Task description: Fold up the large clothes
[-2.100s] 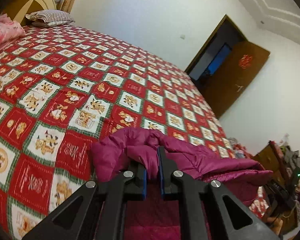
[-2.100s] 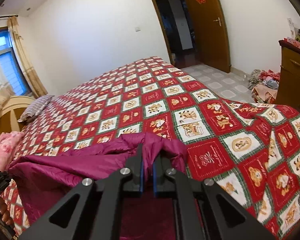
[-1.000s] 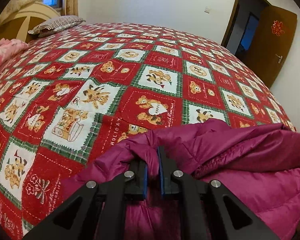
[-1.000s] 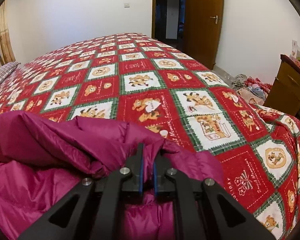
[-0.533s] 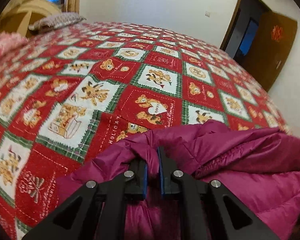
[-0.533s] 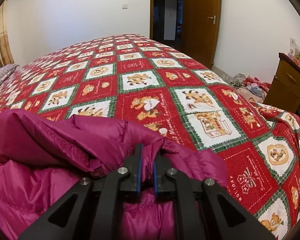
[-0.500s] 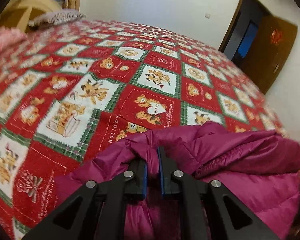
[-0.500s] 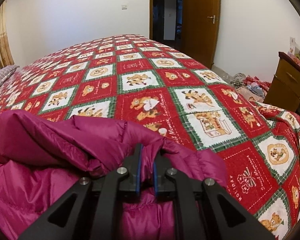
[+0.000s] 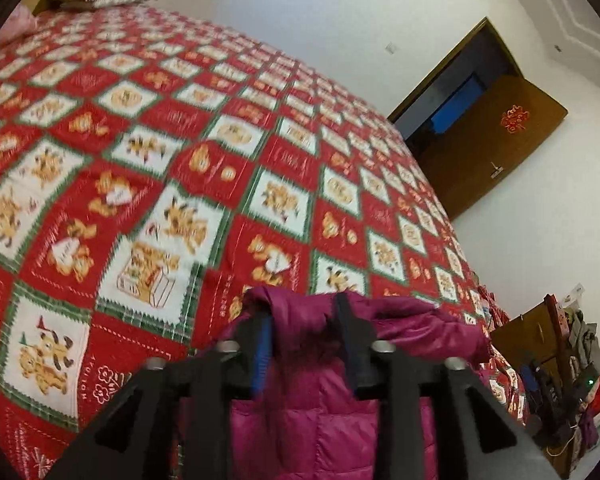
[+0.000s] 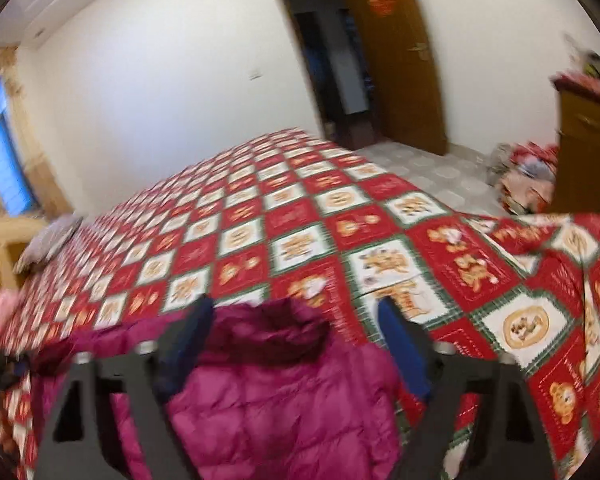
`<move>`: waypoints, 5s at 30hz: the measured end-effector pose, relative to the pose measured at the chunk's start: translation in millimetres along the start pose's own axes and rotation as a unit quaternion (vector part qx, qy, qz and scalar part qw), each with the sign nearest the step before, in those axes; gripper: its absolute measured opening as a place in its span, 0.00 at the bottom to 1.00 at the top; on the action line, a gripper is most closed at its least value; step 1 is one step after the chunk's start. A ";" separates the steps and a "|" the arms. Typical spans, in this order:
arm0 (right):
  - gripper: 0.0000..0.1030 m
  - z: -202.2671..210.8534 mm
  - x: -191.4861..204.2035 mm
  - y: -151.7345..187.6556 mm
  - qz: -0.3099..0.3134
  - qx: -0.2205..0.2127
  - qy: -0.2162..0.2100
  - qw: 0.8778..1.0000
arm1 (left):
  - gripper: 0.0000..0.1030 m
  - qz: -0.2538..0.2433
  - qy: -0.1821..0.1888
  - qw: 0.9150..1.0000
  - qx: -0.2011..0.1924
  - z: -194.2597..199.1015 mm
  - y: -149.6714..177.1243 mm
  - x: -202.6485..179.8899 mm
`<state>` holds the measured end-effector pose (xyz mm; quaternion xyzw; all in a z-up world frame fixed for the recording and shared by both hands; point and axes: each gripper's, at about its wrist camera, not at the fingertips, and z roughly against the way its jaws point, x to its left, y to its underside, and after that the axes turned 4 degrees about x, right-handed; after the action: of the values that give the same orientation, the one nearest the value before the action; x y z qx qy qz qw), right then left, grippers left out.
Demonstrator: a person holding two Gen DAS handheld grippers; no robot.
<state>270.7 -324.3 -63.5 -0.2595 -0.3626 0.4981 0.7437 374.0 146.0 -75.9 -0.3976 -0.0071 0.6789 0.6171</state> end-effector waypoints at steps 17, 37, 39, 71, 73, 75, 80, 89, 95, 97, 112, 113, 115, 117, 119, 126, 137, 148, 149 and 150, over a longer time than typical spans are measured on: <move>0.28 -123.9 136.7 53.6 0.211 0.142 0.014 0.967 | 0.84 -0.158 -0.106 0.982 -0.009 -41.7 53.7 -97.0; 0.28 -92.5 74.0 14.4 0.122 0.102 0.019 0.987 | 0.89 -0.141 -0.189 0.972 -0.005 -112.4 65.8 -66.4; 0.28 -92.5 51.7 7.5 0.110 0.102 0.053 0.987 | 0.90 -0.140 -0.191 0.972 -0.003 -114.2 65.6 -66.8; 0.29 -15.6 106.6 71.2 0.121 0.086 -0.019 0.989 | 0.92 -0.146 -0.231 0.962 -0.025 -26.0 100.5 -61.2; 0.28 -20.3 123.3 84.6 0.132 0.088 -0.033 0.987 | 0.92 -0.132 -0.247 0.959 -0.036 -13.5 107.9 -48.0; 0.28 -27.2 129.8 92.3 0.130 0.098 -0.043 0.986 | 0.92 -0.108 -0.251 0.961 -0.043 -3.3 114.6 -32.0; 0.28 -48.6 131.5 111.6 0.132 0.121 -0.033 0.983 | 0.92 -0.047 -0.221 0.974 -0.024 -4.4 118.1 1.1; 0.27 -52.2 136.1 129.3 0.180 0.104 -0.036 0.978 | 0.92 0.008 -0.151 0.988 -0.017 -2.6 131.1 16.2; 0.27 -52.8 135.9 128.6 0.179 0.104 -0.036 0.978 | 0.92 0.076 -0.092 0.992 -0.038 20.7 152.8 28.0; 0.27 -53.1 136.4 128.7 0.179 0.103 -0.036 0.978 | 0.93 0.059 -0.109 0.992 -0.036 13.6 153.6 24.1; 0.27 -52.1 137.2 130.0 0.175 0.102 -0.043 0.978 | 0.79 0.033 -0.040 0.999 -0.008 -13.1 140.0 3.7; 0.27 -52.2 137.0 130.0 0.174 0.102 -0.043 0.978 | 0.79 0.039 -0.034 0.999 -0.013 -12.8 139.8 4.1; 0.27 -52.4 136.7 130.3 0.173 0.102 -0.044 0.979 | 0.79 0.048 -0.020 0.999 -0.014 -11.7 138.3 4.8; 0.27 -53.4 137.2 130.2 0.172 0.103 -0.044 0.979 | 0.52 0.046 0.003 0.999 -0.009 -12.1 137.4 2.2; 0.27 -54.5 137.5 130.1 0.171 0.106 -0.043 0.979 | 0.38 0.046 0.038 0.998 -0.002 -11.7 135.0 0.4; 0.27 -55.5 132.3 127.1 0.132 0.128 -0.060 0.981 | 0.18 0.028 0.109 0.993 -0.020 12.5 118.7 -23.5; 0.30 -39.2 166.8 145.8 0.046 0.192 -0.159 0.967 | 0.14 -0.085 0.116 0.988 -0.054 59.8 106.3 -79.3; 0.21 -50.8 208.4 163.6 -0.015 0.288 -0.348 0.892 | 0.14 -0.158 0.038 0.984 -0.075 70.3 105.5 -95.4; 0.21 -48.9 201.7 158.3 -0.016 0.290 -0.352 0.890 | 0.14 -0.171 0.031 0.982 -0.077 68.2 107.2 -102.5; 0.21 -44.0 195.0 154.7 -0.015 0.286 -0.353 0.891 | 0.14 -0.181 0.026 0.980 -0.076 66.2 109.5 -109.0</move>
<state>267.2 -87.1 -150.8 0.1628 -0.4472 0.6282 0.6156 238.0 59.9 -27.5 -0.4531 -0.1149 0.5427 0.6979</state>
